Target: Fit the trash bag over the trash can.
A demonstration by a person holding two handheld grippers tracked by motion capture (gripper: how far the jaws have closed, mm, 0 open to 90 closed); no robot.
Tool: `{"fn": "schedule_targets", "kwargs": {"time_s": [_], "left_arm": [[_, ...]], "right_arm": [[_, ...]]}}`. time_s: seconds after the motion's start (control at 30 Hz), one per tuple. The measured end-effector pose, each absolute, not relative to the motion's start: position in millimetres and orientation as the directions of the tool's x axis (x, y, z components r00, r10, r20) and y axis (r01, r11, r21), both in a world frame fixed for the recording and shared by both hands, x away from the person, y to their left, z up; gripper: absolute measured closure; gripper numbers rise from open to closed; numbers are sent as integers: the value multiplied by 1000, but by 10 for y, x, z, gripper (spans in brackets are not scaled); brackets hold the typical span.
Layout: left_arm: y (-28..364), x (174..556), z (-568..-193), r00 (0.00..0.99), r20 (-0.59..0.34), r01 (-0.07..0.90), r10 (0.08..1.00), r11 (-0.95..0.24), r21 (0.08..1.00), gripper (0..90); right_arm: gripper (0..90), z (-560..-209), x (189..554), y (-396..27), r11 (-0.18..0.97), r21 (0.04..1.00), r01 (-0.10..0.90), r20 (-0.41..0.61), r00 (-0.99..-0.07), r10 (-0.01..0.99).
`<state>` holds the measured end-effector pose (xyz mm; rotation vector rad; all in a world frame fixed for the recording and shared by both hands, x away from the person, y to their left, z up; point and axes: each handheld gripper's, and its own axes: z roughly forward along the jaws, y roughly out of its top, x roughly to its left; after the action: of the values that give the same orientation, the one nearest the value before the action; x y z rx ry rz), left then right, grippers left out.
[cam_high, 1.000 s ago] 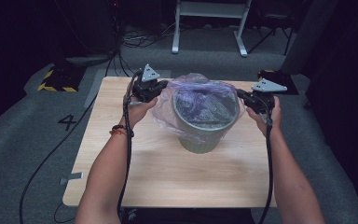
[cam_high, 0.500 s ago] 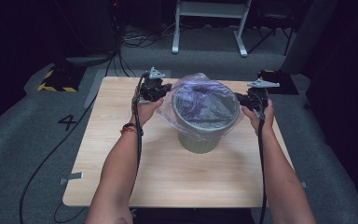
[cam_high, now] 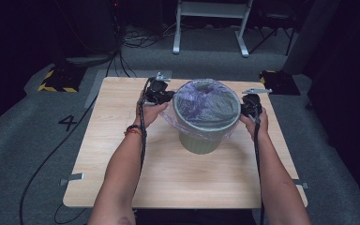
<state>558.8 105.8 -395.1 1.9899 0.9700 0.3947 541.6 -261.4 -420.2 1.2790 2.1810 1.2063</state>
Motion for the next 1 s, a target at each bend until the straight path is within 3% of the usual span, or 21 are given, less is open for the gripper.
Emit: {"fn": "schedule_targets", "kwargs": {"time_s": [0.2, 0.33, 0.4, 0.5, 0.63, 0.77, 1.0], "left_arm": [[1224, 5412, -4017, 635, -70, 462, 769, -305, 833, 745], [1342, 5300, -3951, 586, -35, 454, 809, -292, 842, 386], [1421, 5212, -3881, 606, -48, 426, 794, -274, 862, 288], [1500, 5048, -3776, 662, 4, 367, 750, -329, 870, 226], [1507, 4846, -3745, 720, 56, 313, 692, -395, 864, 219], [1519, 4673, -3779, 743, 99, 286, 662, -448, 847, 212], [1599, 4387, -3871, 788, 70, 253, 612, -425, 869, 192]], "right_arm": [[863, -4283, 5283, -2750, 220, 820, 529, 122, -537, 835], [606, -4266, 5173, -2840, 239, 838, 490, 54, -511, 858], [551, -4230, 5129, -2883, 254, 842, 477, 30, -511, 859], [458, -4131, 5038, -2974, 275, 861, 428, -10, -526, 850], [385, -4006, 4948, -3042, 308, 869, 388, -44, -559, 828], [372, -3907, 4838, -3082, 338, 875, 347, -58, -618, 784], [330, -3930, 4505, -2991, 449, 862, 235, -136, -746, 651]]}}
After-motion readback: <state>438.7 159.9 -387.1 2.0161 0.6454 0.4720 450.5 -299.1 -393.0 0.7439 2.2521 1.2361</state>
